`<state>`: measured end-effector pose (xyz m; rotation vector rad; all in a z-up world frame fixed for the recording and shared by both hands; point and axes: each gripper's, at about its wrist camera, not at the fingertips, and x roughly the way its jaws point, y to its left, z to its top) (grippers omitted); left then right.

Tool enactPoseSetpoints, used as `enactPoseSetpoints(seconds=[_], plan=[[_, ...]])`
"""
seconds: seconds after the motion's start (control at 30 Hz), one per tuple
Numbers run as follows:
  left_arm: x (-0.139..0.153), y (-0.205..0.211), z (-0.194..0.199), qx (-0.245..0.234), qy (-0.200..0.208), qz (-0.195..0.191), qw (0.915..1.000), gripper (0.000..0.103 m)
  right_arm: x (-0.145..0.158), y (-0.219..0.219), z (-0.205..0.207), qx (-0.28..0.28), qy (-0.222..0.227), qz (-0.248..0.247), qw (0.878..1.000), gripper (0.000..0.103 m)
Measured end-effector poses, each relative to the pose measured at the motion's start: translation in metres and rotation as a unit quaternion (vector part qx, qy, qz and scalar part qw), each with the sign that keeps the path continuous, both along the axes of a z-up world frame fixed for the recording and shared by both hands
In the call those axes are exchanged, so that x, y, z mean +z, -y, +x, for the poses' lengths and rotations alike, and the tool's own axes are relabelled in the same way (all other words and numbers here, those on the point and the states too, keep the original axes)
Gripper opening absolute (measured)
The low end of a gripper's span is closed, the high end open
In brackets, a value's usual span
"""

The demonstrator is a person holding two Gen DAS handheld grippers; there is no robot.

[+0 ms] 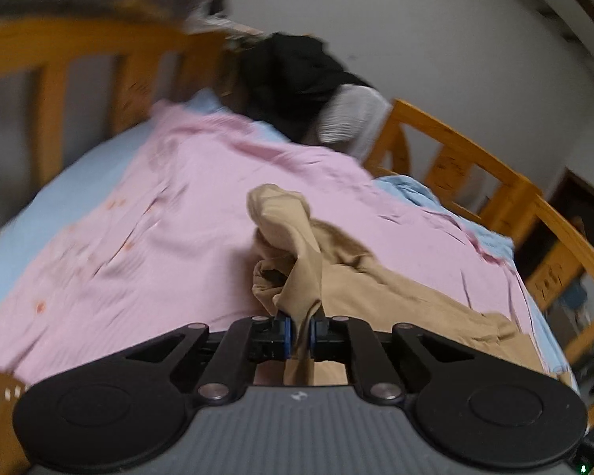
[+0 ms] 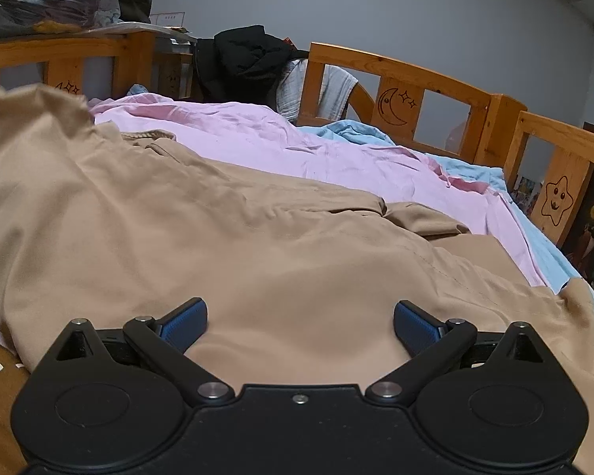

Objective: Fold large clothes

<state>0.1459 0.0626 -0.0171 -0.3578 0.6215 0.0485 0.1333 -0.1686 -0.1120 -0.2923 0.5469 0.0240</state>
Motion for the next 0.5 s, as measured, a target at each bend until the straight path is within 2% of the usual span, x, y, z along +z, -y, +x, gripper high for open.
enactPoseSetpoints(seconds=[0.1,0.2,0.27,0.33,0.4,0.47,0.5], plan=[[0.013,0.017,0.006,-0.022,-0.001,0.024,0.9995,0.006,0.001,0.001,0.001,0.002,-0.003,0.001,1.000,0.100],[0.028,0.037,0.011,-0.062,0.006,0.041,0.9972,0.005,0.009,0.005,0.001,0.025,-0.004,0.005,1.000,0.091],[0.038,0.055,0.016,-0.111,0.012,0.056,0.9922,0.005,0.016,0.011,0.000,0.029,-0.007,0.020,0.999,0.083],[0.047,0.078,0.019,-0.168,0.027,0.079,0.9822,0.005,0.025,0.021,0.000,0.020,-0.009,0.048,0.999,0.077],[0.054,0.102,0.023,-0.229,0.034,0.108,0.9668,0.004,0.038,0.036,0.002,-0.001,-0.008,0.088,0.996,0.073],[0.061,0.125,0.032,-0.277,0.021,0.123,0.9527,0.004,0.052,0.054,0.003,-0.021,-0.013,0.140,0.990,0.067],[0.063,0.136,0.037,-0.297,0.008,0.129,0.9459,0.004,0.060,0.066,0.005,-0.031,-0.022,0.182,0.983,0.067]])
